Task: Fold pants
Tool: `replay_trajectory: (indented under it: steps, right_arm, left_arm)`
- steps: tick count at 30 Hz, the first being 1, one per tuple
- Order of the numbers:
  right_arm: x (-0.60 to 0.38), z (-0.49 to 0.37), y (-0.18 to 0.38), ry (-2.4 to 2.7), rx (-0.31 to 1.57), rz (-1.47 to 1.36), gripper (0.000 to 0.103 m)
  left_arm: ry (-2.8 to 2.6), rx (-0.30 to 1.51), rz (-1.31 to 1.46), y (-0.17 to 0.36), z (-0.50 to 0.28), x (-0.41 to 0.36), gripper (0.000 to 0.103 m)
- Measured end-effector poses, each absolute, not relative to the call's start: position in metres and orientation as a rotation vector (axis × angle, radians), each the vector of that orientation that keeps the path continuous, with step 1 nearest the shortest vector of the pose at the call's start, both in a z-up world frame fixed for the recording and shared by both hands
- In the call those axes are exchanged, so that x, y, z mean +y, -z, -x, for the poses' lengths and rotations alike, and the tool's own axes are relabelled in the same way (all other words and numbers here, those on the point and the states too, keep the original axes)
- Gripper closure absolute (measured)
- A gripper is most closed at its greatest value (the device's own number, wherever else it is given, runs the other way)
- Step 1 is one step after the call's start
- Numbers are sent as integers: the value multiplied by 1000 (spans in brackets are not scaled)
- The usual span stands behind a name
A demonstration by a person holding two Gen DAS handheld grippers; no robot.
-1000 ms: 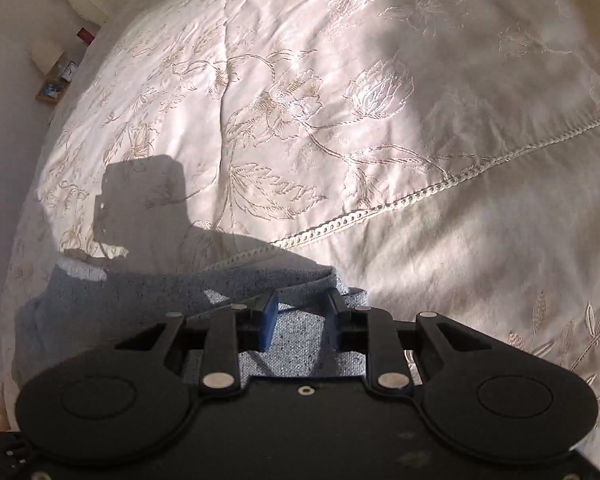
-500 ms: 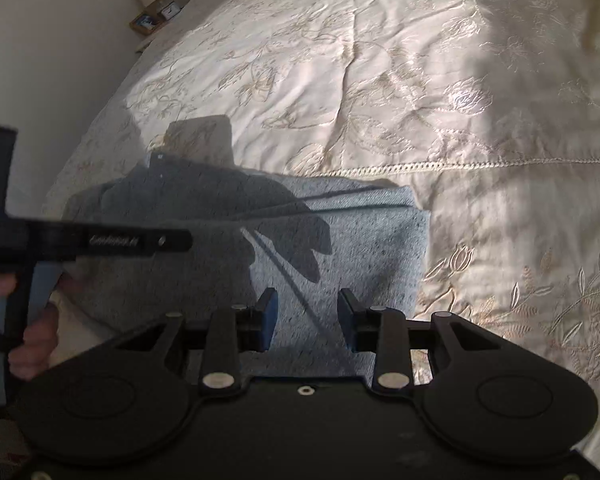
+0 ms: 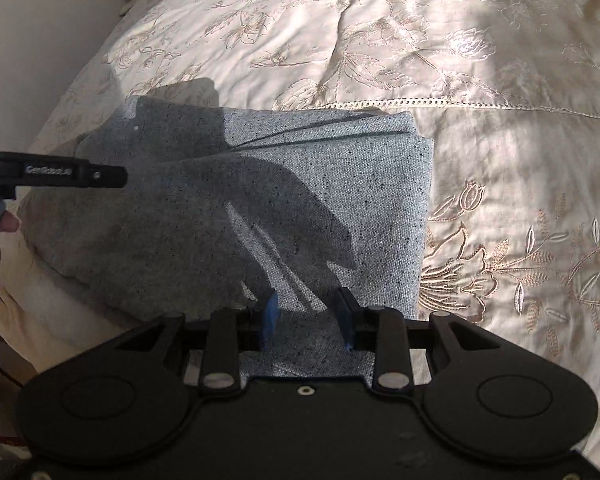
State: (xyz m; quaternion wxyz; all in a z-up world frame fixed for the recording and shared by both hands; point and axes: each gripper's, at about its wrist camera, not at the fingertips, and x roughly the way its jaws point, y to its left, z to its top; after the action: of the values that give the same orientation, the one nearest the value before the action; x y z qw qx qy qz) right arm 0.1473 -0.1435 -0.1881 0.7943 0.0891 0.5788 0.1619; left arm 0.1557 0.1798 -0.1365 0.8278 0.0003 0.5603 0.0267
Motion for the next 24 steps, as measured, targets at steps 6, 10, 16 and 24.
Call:
replay_trajectory:
  steps: [6,10,16,24]
  right_arm:
    - [-126,-145,175,-247,1238,-201,67]
    - [-102,-146,154,-189,1196,-245,67]
    - [-57,-148,128,-141,1147,-315,67]
    - [6,-142,112,-116,1130,-320,67]
  left_arm:
    - [-240,1197,149,129,-133,309,55]
    - [-328,1196,214,125,-128,386,55]
    - [-357,1176,284,133,-138,458,55]
    - [-220,1289,315,186,-165,500,38]
